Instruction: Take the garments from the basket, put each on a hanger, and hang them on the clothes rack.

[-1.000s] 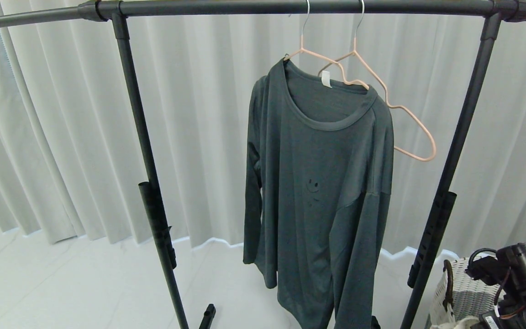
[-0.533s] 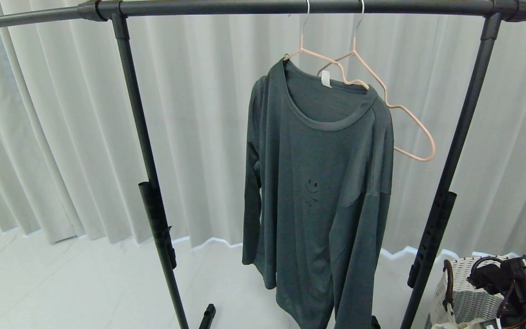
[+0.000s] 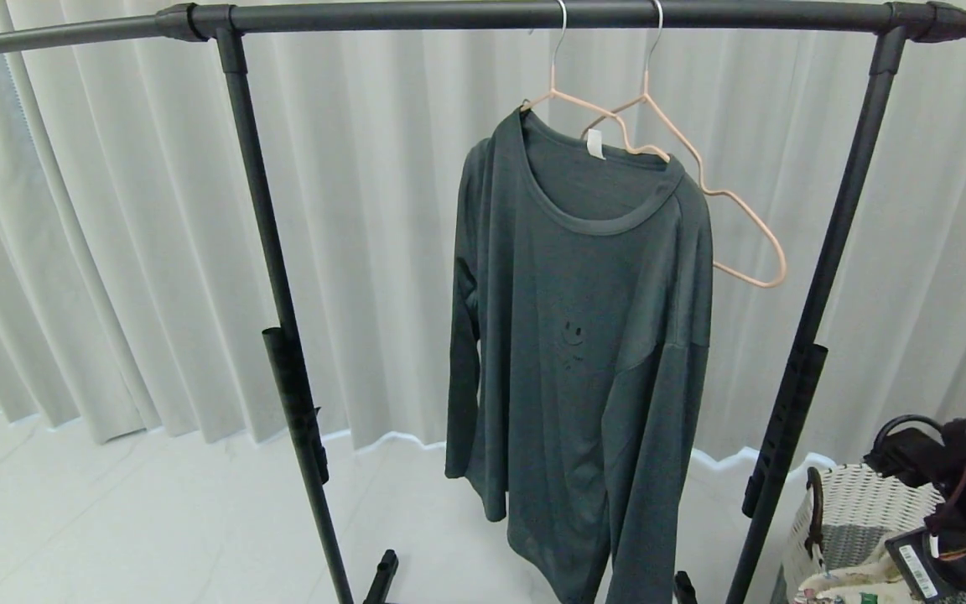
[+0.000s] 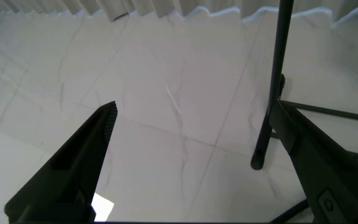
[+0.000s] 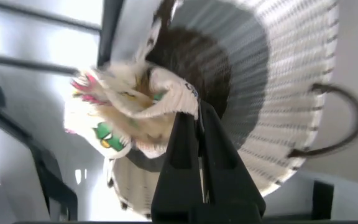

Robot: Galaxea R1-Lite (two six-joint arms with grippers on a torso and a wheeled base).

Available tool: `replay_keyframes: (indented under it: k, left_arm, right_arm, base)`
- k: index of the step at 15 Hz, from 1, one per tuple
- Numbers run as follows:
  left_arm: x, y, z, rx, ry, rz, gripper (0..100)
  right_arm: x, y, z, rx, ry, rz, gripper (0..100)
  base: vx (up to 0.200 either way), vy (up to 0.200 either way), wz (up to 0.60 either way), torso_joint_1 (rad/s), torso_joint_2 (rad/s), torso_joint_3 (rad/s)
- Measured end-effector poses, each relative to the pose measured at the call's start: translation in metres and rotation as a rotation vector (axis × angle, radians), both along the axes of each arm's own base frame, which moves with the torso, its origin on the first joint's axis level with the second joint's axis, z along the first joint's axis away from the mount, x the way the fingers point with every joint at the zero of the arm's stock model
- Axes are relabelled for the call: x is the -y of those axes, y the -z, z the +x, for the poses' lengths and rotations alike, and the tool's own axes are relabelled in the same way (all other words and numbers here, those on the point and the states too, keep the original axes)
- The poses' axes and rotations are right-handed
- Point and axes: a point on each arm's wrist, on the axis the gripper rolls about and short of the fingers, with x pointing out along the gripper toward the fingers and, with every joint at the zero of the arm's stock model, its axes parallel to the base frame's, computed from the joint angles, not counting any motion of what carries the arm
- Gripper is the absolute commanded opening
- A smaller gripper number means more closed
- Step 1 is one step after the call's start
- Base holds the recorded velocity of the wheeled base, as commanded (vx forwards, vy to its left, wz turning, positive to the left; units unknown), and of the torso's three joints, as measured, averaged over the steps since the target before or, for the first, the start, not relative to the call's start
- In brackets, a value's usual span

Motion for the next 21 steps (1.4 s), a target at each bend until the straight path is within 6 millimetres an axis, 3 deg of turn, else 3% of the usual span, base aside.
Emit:
replay_keyframes:
  k: [3, 7, 12, 18, 19, 21]
  left_arm:
    - [0.0, 0.0, 0.0, 0.007, -0.007, -0.013, 100]
    - [0.0, 0.001, -0.001, 0.015, -0.027, -0.046, 100]
    - [0.0, 0.001, -0.001, 0.015, -0.015, -0.053, 100]
    - [0.003, 0.0, -0.004, 0.044, 0.133, -0.051, 100]
    - [0.003, -0.003, -0.006, 0.07, 0.195, -0.043, 100]
    - [0.005, -0.031, -0.005, 0.191, 0.291, -0.059, 100]
  right_arm:
    - [-0.02, -0.039, -0.002, 0.103, -0.103, 0.023, 0]
    - [-0.046, -0.075, -0.017, 0.193, -0.238, 0.078, 0]
    - [-0.077, -0.112, -0.025, 0.31, -0.385, 0.163, 0]
    - [-0.14, -0.159, -0.023, 0.411, -0.517, 0.385, 0]
    - [-0.149, -0.167, -0.021, 0.429, -0.537, 0.409, 0]
    - [-0.165, -0.181, -0.018, 0.455, -0.573, 0.444, 0]
  base:
    - [-0.2, 0.0, 0.0, 0.004, 0.0, 0.001]
    - [-0.2, 0.0, 0.0, 0.0, 0.0, 0.004]
    - [0.0, 0.0, 0.0, 0.0, 0.0, 0.0]
    - [0.0, 0.0, 0.0, 0.0, 0.0, 0.0]
    - [0.0, 0.0, 0.0, 0.0, 0.0, 0.0]
    - [0.0, 0.0, 0.0, 0.0, 0.0, 0.0]
